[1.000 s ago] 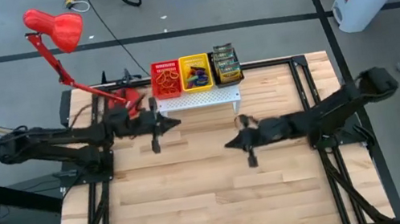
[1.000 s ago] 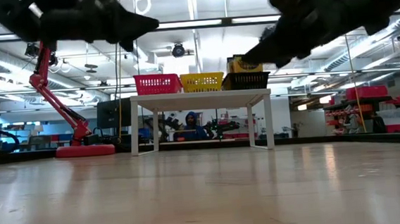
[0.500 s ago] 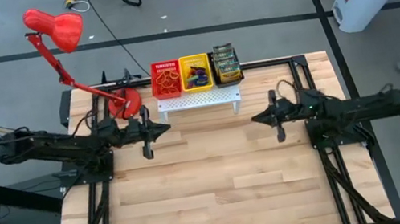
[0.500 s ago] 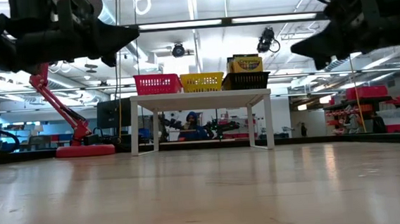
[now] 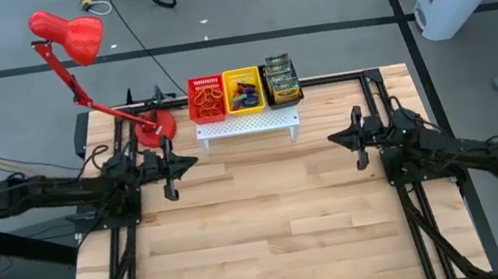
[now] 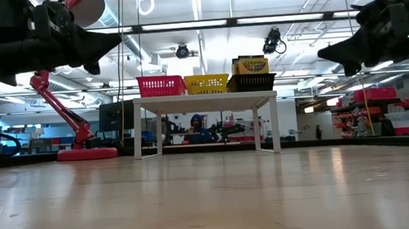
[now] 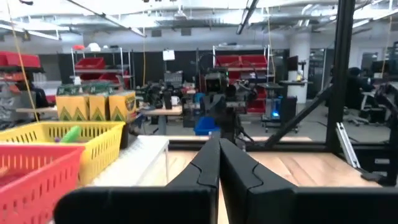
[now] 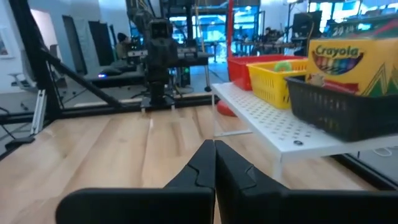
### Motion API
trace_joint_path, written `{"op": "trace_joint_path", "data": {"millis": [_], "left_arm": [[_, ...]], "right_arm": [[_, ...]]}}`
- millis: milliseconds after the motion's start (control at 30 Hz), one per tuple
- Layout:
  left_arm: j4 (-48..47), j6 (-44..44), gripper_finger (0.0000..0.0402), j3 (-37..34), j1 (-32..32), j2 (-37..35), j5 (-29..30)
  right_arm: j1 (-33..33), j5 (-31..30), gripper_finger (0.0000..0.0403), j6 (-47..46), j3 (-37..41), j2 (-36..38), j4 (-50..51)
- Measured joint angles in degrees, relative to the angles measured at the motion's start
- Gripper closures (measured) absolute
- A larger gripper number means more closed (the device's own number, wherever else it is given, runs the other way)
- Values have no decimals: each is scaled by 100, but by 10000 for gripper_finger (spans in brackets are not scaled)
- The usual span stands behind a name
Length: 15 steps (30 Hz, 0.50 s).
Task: Pick & Place Office Desk Supplies
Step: Return to Home Position
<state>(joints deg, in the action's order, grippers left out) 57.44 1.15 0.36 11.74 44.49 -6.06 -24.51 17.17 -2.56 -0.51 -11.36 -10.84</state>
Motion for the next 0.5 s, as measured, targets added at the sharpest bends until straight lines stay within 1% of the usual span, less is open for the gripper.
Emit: {"op": "trace_joint_path", "data": {"millis": [67,167,233,300,400,500], "left_arm": [[-217,-16,395,0,60,-160,-19],[-277,-13,395,0,117,-413,-199],[-456,-11,395,0,152,-571,-326],[-597,5,395,0,183,-747,-340],[-1066,75,395,0,243,-1024,-294],[-1377,78,395,0,349,-1423,-215]], "right_arm": [[-2,9,402,2,0,350,273],[8,48,402,19,0,850,755],[8,25,402,3,0,1097,750],[8,38,402,88,-5,1106,697],[8,-124,402,132,-1,1099,780],[10,-132,402,132,0,1104,768]]}}
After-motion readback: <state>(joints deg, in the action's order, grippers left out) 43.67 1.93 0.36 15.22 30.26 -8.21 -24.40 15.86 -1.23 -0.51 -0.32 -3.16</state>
